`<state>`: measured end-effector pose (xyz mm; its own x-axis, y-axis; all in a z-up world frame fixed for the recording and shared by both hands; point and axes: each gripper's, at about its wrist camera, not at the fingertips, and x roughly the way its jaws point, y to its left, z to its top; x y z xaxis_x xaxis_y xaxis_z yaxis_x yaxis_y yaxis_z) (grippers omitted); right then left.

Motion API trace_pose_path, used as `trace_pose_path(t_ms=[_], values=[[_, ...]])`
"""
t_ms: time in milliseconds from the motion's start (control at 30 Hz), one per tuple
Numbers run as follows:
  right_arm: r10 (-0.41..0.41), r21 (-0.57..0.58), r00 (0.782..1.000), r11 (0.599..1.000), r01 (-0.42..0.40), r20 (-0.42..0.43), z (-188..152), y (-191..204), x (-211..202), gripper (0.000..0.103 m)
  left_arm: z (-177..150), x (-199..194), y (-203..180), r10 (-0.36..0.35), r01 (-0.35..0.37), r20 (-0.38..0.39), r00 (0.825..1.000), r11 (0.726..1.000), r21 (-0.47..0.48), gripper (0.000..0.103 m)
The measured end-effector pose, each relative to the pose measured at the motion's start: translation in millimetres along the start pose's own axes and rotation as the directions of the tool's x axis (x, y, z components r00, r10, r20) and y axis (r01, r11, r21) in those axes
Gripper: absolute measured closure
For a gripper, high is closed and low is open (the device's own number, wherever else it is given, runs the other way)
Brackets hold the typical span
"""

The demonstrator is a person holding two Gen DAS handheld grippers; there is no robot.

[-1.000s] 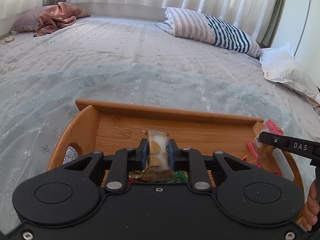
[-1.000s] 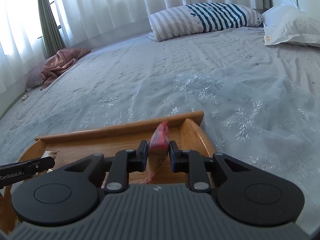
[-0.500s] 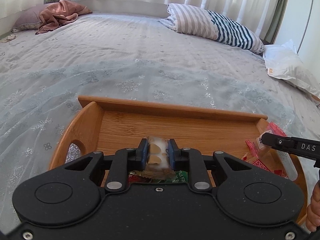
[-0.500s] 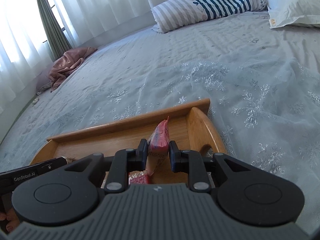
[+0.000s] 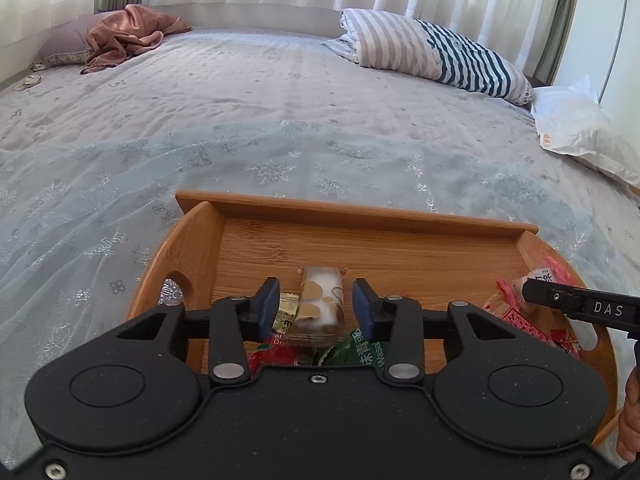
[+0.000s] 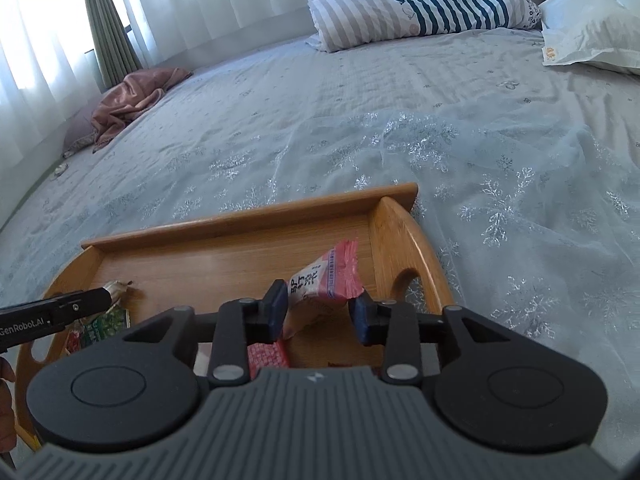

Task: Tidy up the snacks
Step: 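Open left tool to drop the cookie packet while right tool releases the candy packet, then withdraw both open tools from the tray toward the last snacks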

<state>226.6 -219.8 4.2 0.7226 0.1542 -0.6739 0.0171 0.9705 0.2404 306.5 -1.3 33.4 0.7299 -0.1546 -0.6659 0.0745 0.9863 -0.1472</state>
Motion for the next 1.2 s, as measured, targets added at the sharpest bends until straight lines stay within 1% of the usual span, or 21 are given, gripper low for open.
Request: trace_pose_path(t_ms=[67, 133, 200, 300, 367, 500, 567, 733, 833, 967, 1100, 1200], values=[[0.003, -0.018, 1.0, 1.0, -0.003, -0.002, -2, 2, -3, 0.043, -1, -5, -1, 0.002, -0.002, 0.002, 1.0, 1.0, 0.004, 0.056], [0.002, -0.029, 1.0, 1.0, -0.002, -0.003, -4, 3, -7, 0.041, -3, -10, -1, -0.008, 0.008, 0.008, 1.0, 1.0, 0.008, 0.052], [0.001, -0.041, 1.0, 0.999, -0.001, 0.002, -6, 4, -13, 0.04, -4, -17, -2, -0.018, 0.018, 0.012, 1.0, 1.0, 0.009, 0.05], [0.007, -0.07, 1.0, 0.998, -0.006, 0.018, -10, 7, -25, 0.035, -8, -29, -5, -0.034, 0.033, 0.022, 0.999, 0.999, 0.023, 0.047], [0.011, -0.095, 0.999, 0.995, -0.008, 0.031, -13, 10, -34, 0.032, -11, -38, -8, -0.038, 0.037, 0.03, 0.999, 0.999, 0.038, 0.041], [0.027, -0.147, 0.998, 0.989, -0.018, 0.056, -20, 14, -52, 0.028, -19, -58, -13, -0.052, 0.049, 0.053, 0.997, 0.997, 0.057, 0.038], [0.037, -0.174, 0.997, 0.984, -0.025, 0.069, -26, 17, -63, 0.027, -24, -69, -15, -0.063, 0.06, 0.064, 0.996, 0.996, 0.062, 0.031], [0.065, -0.222, 0.992, 0.974, -0.04, 0.108, -42, 20, -89, 0.024, -38, -96, -21, -0.078, 0.07, 0.087, 0.993, 0.993, 0.092, 0.025], [0.081, -0.251, 0.988, 0.967, -0.046, 0.13, -53, 22, -105, 0.022, -46, -112, -25, -0.097, 0.087, 0.099, 0.99, 0.991, 0.104, 0.024], [0.099, -0.291, 0.982, 0.956, -0.048, 0.163, -69, 25, -124, 0.018, -60, -128, -30, -0.119, 0.108, 0.095, 0.988, 0.987, 0.117, 0.022], [0.115, -0.306, 0.976, 0.951, -0.053, 0.187, -85, 25, -140, 0.016, -78, -142, -36, -0.122, 0.107, 0.096, 0.988, 0.984, 0.144, 0.019], [0.11, -0.324, 0.972, 0.945, -0.037, 0.208, -97, 26, -150, 0.016, -92, -152, -41, -0.131, 0.113, 0.101, 0.986, 0.98, 0.162, 0.018]])
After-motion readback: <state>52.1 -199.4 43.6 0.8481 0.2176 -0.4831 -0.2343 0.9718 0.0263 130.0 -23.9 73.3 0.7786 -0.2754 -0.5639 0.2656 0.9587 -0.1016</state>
